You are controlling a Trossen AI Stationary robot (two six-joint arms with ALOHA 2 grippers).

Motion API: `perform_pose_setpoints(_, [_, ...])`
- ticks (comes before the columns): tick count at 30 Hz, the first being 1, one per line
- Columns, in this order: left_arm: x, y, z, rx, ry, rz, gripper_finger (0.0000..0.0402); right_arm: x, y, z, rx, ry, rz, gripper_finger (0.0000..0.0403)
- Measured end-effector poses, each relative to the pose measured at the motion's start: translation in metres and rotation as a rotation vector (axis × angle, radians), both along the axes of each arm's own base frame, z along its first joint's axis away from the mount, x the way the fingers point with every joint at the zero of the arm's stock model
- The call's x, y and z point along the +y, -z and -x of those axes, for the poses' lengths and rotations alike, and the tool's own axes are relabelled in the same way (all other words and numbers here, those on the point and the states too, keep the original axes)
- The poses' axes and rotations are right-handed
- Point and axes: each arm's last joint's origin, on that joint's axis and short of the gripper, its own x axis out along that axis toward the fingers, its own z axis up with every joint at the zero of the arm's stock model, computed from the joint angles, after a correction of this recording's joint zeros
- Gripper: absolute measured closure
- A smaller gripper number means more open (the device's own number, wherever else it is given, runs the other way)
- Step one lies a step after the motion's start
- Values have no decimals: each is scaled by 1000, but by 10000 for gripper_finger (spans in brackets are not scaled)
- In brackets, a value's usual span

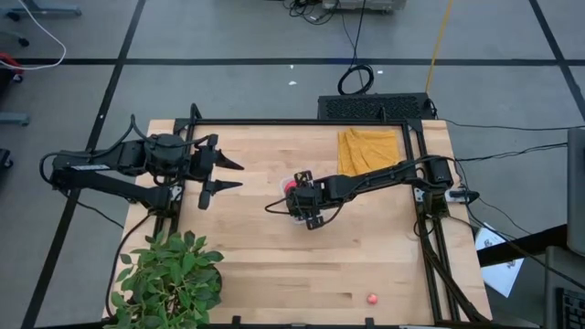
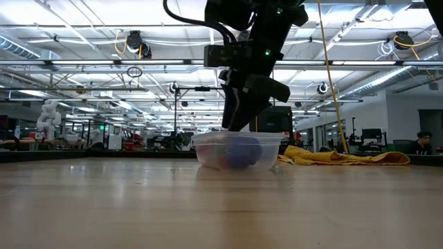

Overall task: Pick and placing Produce into tupperware
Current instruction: Put the pink peach into the transparent container

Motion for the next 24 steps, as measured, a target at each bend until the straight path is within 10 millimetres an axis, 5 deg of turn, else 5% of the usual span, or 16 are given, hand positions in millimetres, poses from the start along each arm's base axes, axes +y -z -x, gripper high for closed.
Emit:
perform_pose_setpoints(6, [0, 0, 0, 0, 0, 0, 206, 0, -5, 1, 9, -93, 56, 203])
perform_pose_setpoints(12, [0, 0, 0, 1, 0, 0, 206, 2, -54, 13, -153, -56, 172, 203])
perform_pose_setpoints(19, [0, 0, 0, 2, 0, 0, 206, 34, -122, 60, -360, 78, -38, 202])
perform_pose_setpoints(24, [0, 0, 0, 1, 0, 0, 206, 67, -121, 102, -249, 90, -300, 202])
